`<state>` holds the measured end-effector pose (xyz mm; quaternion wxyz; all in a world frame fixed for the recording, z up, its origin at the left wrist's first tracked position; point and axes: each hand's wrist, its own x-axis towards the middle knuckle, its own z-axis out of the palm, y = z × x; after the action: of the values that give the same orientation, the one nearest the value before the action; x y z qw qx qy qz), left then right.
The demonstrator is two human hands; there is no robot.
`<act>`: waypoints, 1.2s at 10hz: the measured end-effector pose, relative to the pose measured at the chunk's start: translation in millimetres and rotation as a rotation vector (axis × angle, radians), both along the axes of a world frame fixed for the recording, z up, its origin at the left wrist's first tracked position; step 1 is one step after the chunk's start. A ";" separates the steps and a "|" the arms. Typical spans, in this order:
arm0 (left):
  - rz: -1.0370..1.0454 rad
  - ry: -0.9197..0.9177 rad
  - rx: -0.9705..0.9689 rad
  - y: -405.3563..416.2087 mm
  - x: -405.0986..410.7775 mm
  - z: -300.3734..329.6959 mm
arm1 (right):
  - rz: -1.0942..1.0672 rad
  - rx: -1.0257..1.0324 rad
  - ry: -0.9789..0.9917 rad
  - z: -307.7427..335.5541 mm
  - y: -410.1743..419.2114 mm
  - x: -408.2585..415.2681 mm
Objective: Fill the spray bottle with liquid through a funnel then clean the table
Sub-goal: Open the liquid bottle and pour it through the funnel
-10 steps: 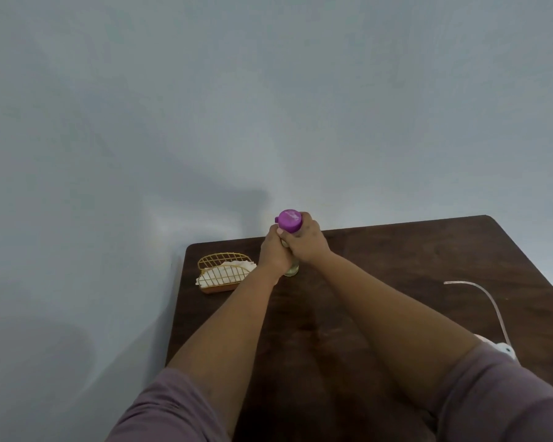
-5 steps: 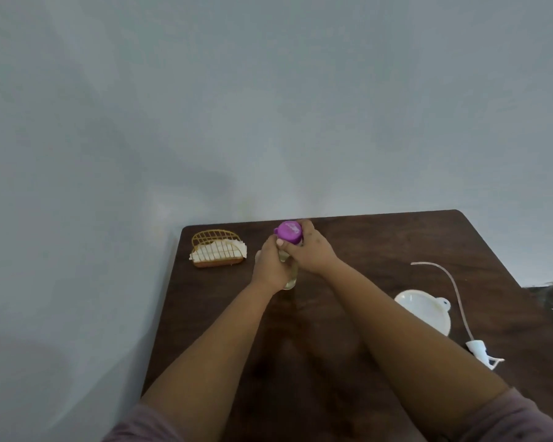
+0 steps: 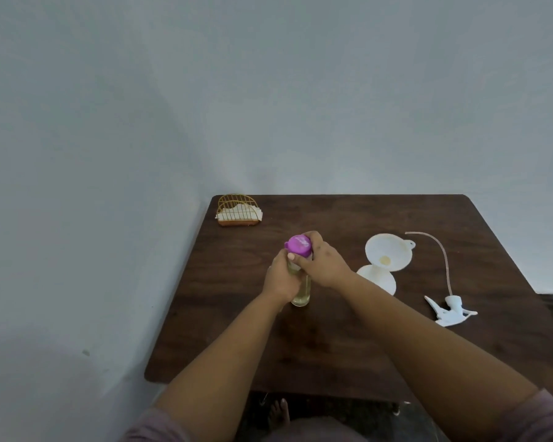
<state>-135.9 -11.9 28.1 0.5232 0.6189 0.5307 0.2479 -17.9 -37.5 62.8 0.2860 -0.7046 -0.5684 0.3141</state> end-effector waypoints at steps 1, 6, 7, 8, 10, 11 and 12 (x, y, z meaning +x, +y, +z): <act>-0.018 0.091 0.035 -14.7 -3.7 2.9 | 0.017 0.015 -0.051 -5.3 -15.8 -0.3; -0.199 0.275 0.211 -13.2 -2.8 13.4 | 0.133 0.058 -0.689 16.4 -13.4 -36.2; -0.213 0.398 0.251 -6.3 -4.2 14.5 | 0.094 -0.039 -0.667 23.7 1.1 -38.6; -0.241 0.414 0.191 2.7 -7.9 9.9 | 0.176 -0.025 -0.818 24.8 6.6 -39.6; -0.403 0.552 0.336 17.4 -10.7 4.3 | 0.443 -0.024 -0.984 27.8 8.6 -30.7; -0.421 0.509 0.335 19.1 -13.1 4.3 | 0.458 0.011 -0.971 28.4 6.5 -30.8; -0.436 0.470 0.350 23.1 -14.2 5.6 | 0.453 0.042 -0.965 27.3 11.1 -28.6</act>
<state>-150.0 11.2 33.7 0.3134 0.8378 0.4417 0.0687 -46.5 -26.4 90.1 -0.0686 -0.6227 -0.7794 -0.0033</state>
